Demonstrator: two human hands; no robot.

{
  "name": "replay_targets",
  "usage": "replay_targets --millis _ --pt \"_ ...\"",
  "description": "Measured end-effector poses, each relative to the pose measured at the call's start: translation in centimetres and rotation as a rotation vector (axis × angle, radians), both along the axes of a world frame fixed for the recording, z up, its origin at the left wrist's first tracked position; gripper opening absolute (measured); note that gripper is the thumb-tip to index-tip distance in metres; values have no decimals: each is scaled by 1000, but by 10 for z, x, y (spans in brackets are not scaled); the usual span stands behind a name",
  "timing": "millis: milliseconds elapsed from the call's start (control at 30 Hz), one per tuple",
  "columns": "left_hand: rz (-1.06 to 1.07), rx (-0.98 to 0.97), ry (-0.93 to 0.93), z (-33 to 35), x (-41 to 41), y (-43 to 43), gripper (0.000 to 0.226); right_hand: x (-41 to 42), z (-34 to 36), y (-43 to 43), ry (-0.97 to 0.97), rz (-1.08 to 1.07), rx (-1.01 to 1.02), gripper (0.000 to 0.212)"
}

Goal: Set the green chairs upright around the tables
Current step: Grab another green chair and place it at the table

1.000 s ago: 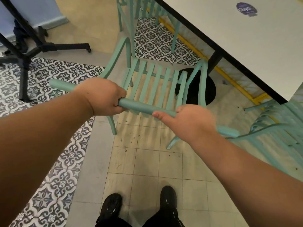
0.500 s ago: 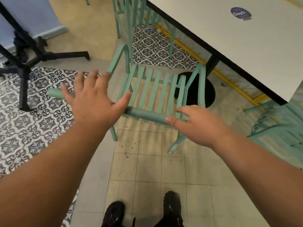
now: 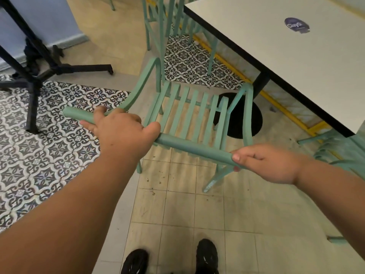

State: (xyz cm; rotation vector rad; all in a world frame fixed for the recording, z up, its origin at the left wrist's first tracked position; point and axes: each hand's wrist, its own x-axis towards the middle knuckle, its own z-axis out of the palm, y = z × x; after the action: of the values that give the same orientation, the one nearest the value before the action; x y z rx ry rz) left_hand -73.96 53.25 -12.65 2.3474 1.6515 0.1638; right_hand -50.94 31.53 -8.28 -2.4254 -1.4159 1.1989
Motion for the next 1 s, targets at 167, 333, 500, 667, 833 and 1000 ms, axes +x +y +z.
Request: replay_targets --millis 167,333,500,667,833,1000 --pt "-49 67 -27 -5 -13 22 47 -24 -2 4 52 20 -39 50" --pt "-124 87 -69 -15 -27 49 44 -47 -8 8 99 14 -22 29" --pt "-250 153 -46 -15 -32 66 48 -66 -7 15 111 9 35 32" --pt "-290 142 -38 -18 -39 99 47 -89 -7 24 152 -36 81 32" --pt "-349 171 -66 -14 -40 119 46 -116 -8 36 174 -123 95 45" --pt "-410 163 -42 -14 -42 139 40 -136 -9 44 209 -182 114 49"
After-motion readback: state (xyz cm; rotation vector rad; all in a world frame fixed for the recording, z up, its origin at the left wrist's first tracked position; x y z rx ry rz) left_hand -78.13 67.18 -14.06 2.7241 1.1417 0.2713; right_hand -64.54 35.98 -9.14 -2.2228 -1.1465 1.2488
